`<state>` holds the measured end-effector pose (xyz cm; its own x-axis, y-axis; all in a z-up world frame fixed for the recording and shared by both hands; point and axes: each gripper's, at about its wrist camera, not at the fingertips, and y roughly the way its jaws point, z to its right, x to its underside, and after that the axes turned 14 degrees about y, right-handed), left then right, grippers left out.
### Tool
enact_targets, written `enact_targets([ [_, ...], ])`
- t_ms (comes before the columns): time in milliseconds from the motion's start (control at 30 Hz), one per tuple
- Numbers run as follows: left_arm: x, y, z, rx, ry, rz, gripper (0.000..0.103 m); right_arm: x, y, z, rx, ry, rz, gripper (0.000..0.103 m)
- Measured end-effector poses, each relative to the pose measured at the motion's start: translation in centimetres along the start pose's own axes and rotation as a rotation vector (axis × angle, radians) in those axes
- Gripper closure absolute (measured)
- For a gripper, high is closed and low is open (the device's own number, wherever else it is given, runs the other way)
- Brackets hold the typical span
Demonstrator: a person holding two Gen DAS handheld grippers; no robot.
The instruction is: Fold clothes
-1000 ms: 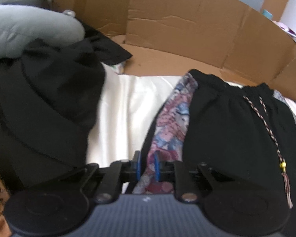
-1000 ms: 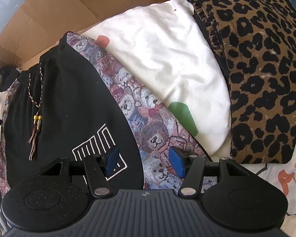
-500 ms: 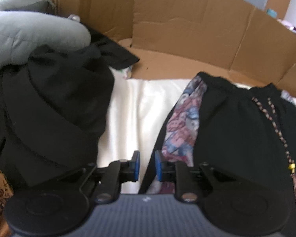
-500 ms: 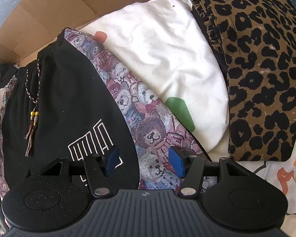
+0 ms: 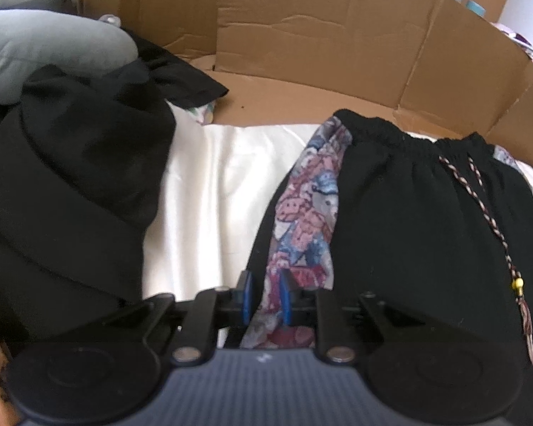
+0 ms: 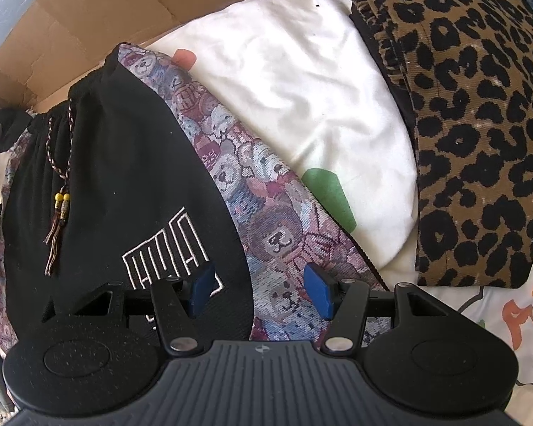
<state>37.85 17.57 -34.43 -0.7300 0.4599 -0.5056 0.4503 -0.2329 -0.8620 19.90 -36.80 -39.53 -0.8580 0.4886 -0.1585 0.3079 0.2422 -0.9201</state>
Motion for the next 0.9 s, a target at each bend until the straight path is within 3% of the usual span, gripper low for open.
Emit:
enact_targets([
  [200,-0.1,0.8,0.6,0.012,0.054,-0.027,0.081,0.1,0.2,0.3,0.004,0.001,-0.004,0.040],
  [467,0.0,1.7,0.3,0.005,0.036,-0.059,0.068,0.1,0.3,0.2,0.003,-0.004,-0.004,0.040],
  [567,0.0,1.9,-0.3,0.036,0.010,-0.064,0.076,0.2,0.3,0.3,0.001,-0.003,-0.003,0.040],
  [633,-0.2,1.9,-0.6,0.041,0.001,-0.068,0.093,0.2,0.3,0.3,0.001,-0.003,-0.003,0.040],
  [900,-1.0,-0.9,-1.4,0.022,0.017,-0.028,0.097,0.3,0.2,0.4,-0.004,0.000,0.000,0.040],
])
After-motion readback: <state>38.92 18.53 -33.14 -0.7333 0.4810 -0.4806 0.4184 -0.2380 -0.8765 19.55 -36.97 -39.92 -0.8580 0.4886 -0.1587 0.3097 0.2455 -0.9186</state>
